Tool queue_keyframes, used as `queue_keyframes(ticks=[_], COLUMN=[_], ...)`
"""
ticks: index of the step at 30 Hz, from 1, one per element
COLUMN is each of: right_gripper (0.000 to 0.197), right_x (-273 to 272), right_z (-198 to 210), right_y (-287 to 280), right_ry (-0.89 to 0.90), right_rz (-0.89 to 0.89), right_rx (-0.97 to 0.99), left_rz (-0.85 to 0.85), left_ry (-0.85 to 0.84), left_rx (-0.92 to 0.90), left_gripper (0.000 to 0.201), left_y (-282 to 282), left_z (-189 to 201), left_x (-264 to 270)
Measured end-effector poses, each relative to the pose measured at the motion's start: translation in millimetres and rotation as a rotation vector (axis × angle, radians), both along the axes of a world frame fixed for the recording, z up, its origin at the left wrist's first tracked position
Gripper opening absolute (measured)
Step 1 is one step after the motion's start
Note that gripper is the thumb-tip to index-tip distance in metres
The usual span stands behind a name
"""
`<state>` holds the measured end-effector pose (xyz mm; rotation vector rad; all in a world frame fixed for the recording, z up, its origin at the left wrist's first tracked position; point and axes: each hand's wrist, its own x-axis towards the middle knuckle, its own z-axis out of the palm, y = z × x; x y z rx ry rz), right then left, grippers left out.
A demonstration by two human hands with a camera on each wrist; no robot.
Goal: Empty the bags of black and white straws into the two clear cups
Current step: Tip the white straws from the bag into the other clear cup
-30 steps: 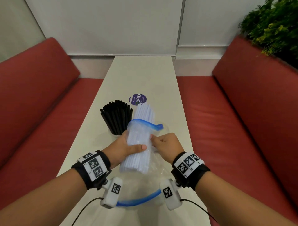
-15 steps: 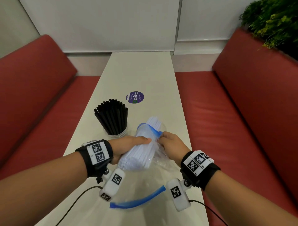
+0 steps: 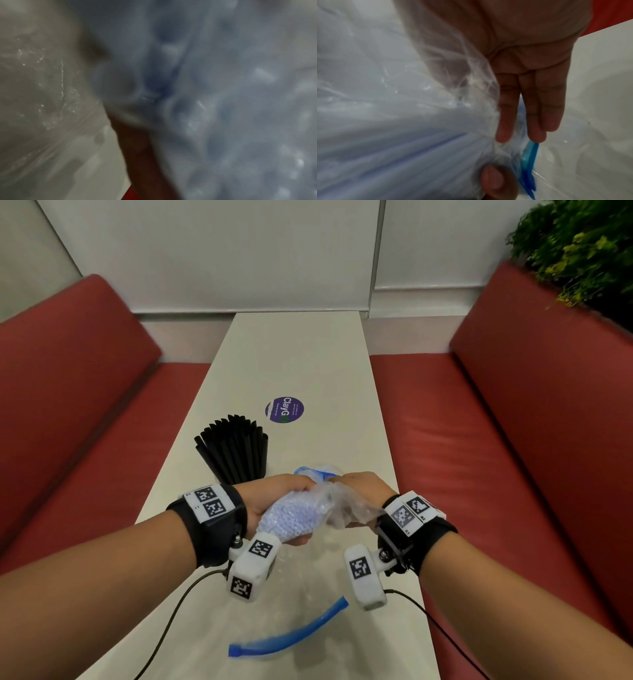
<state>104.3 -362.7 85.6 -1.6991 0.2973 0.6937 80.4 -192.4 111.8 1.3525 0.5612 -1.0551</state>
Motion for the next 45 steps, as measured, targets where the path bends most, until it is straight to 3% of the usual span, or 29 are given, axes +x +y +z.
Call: queue_keyframes(ticks=[5,11,14,17,23,26,29,33,36,38,42,45], right_gripper=[0.037,0.038,0.041,0.044,0.03,0.026,0.049,0.071,0.048,0.032,0.039,0.037], right_x=[5,7,10,12,10,12,13,12,13,16,25,33], right_z=[5,9,4,-8,-21,-26,-32,-33,-26,-22,-14,-10], right_y=[-5,-11,-12,-11,-16,-24,-30,-20,-9,-5,-1,-1], right_ry=[0.128,0.055,0.078,0.071,-0.044,-0.171,-0.422,-0.632,-0.637,-0.62,-0.598,-0.617], right_rz=[0.055,-0.005,-0.033,-0.04,0.023,0.127,0.245,0.366,0.324,0.294,0.248,0.157], right_rx=[0.071,0.182,0.163,0.129,0.037,-0.114,-0.242,-0.343,-0.381,-0.426,-0.464,-0.386], left_rz=[0.032,0.174,0.199,0.175,0.233,0.21,0.19,0.005,-0.099,-0.048,0.131,0.189], left_ry=[0.034,-0.054,0.019,-0.011,-0.023,-0.153,-0.377,-0.612,-0.781,-0.876,-0.993,-1.07], left_rx=[-0.044,-0.055,-0.132,-0.152,-0.136,-0.047,0.037,0.096,0.239,0.309,0.429,0.484], left_gripper=[0.051,0.048,0.055,0.053,0.072,0.058,0.035,0.05,0.062,0.059,0.033,0.022], left_y=[-2,9,16,21,31,40,50,59,53,46,33,28], left_z=[5,13,17,13,2,7,1,-7,-8,-8,-3,6], left_x=[3,1,1,4,10,5,-3,-14,-12,-6,9,15])
